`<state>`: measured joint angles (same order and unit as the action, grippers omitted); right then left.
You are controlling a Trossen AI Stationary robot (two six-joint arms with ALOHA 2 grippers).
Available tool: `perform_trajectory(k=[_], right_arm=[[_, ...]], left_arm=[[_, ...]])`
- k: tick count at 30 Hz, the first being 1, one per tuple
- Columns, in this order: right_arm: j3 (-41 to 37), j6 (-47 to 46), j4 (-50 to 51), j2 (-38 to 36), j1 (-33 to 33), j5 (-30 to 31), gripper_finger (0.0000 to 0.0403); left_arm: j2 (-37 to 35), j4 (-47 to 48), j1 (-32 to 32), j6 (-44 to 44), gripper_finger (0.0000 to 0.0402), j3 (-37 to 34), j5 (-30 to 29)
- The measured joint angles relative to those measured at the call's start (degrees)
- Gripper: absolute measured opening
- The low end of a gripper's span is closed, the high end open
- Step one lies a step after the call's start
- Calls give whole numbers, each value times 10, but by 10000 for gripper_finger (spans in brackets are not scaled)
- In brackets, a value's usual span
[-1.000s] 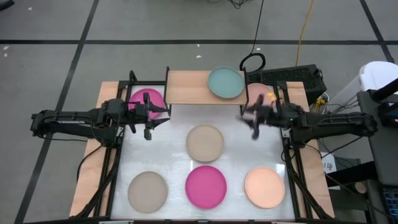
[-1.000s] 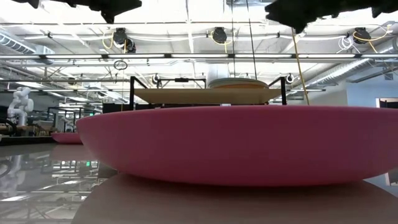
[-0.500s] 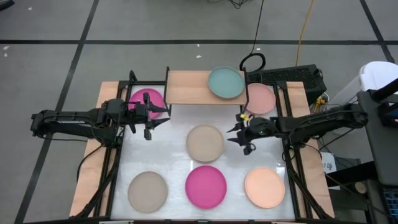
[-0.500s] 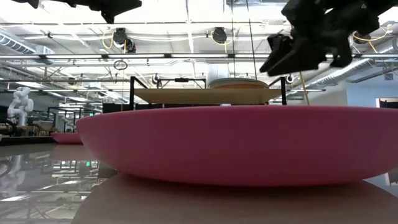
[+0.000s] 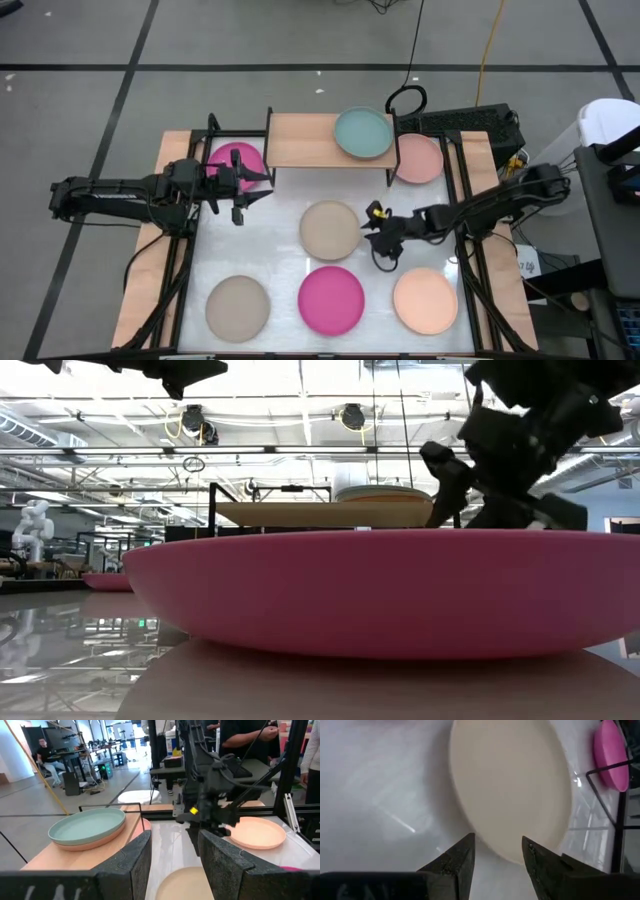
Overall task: Place and stack plates onto a shelf
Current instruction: Stack the top light brown plate on top of the green plate on the shelf
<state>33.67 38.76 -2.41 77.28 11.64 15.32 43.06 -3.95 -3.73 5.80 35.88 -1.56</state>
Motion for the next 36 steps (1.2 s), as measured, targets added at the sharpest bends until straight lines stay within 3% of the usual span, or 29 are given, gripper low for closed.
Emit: perform_trajectory(k=[21,26,32,36], right_arm=[[0,-6,-131,108,20,10,138],[0,-27,-134,108,20,-1,97],[0,-34,-132,108,20,-8,13],[0,-31,-135,107,20,-21,4]], left_arm=[[1,13,0,3,168,0,0],[1,14,0,3,168,0,0],[1,17,0,3,168,0,0],[1,17,0,3,168,0,0]])
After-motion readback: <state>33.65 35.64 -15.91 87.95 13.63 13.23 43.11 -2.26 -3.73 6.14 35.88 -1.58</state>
